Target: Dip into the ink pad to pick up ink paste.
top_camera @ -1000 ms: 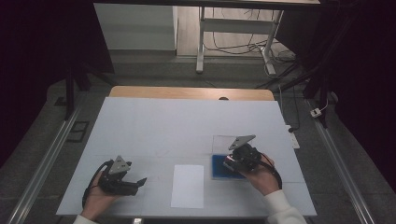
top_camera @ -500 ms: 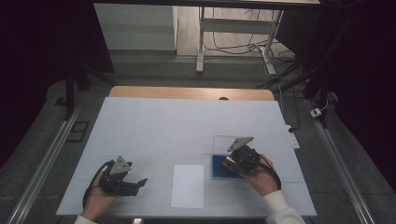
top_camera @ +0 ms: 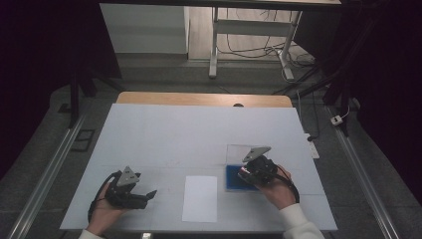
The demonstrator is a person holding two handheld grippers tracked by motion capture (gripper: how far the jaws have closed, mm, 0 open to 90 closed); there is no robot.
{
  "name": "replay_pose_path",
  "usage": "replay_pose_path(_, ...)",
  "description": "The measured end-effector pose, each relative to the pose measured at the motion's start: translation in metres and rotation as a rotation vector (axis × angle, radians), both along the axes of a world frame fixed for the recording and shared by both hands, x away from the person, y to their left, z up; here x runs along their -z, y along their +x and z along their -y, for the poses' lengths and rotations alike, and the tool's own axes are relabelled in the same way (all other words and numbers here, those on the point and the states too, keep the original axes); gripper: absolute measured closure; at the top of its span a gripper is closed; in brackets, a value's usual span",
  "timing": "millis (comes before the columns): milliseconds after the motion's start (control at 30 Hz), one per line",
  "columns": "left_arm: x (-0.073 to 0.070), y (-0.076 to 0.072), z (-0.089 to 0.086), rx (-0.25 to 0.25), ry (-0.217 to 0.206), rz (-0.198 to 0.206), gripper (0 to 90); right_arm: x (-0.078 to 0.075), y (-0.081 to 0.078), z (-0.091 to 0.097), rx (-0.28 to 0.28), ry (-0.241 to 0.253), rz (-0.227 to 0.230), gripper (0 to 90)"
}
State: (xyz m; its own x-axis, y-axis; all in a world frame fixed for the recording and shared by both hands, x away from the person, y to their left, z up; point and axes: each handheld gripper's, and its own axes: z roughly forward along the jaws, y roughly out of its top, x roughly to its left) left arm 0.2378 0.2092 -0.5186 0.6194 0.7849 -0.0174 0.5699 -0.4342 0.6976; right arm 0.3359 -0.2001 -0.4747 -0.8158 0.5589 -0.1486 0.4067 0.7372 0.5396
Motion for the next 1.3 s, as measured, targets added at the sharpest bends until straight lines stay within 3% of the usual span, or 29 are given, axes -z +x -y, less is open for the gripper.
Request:
replay_pose_path(333, 0.0, 0.0, 0.0, -0.001, 0.001, 0.0, 16.5, 0.0, 0.0, 0.001, 0.0, 0.004, 0.004, 71.0)
replay_pose_path(433, 0.0, 0.0, -0.001, -0.003, -0.001, 0.001, 16.5, 0.0, 0.0, 0.003, -0.026, 0.016, 0.013, 70.8)
replay_pose_path(533, 0.0, 0.001, -0.003, -0.006, -0.005, 0.002, 16.5, -0.006, 0.001, 0.008, -0.036, 0.057, -0.002, 70.6)
replay_pose_path(633, 0.0, 0.002, -0.003, -0.005, -0.003, -0.001, 16.5, -0.015, 0.002, 0.016, -0.021, 0.175, 0.013, 70.6)
replay_pose_path(700, 0.0, 0.002, -0.003, -0.003, -0.003, -0.001, 16.5, -0.023, 0.0, 0.019, -0.02, 0.203, 0.026, 70.6)
replay_pose_path(833, 0.0, 0.001, -0.002, 0.002, 0.0, 0.001, 16.5, -0.029, -0.005, 0.019, -0.031, 0.223, 0.042, 70.5)
replay_pose_path(1300, 0.001, 0.002, -0.002, 0.006, 0.006, -0.001, 16.7, -0.032, -0.013, 0.008, -0.09, 0.217, 0.064, 70.5)
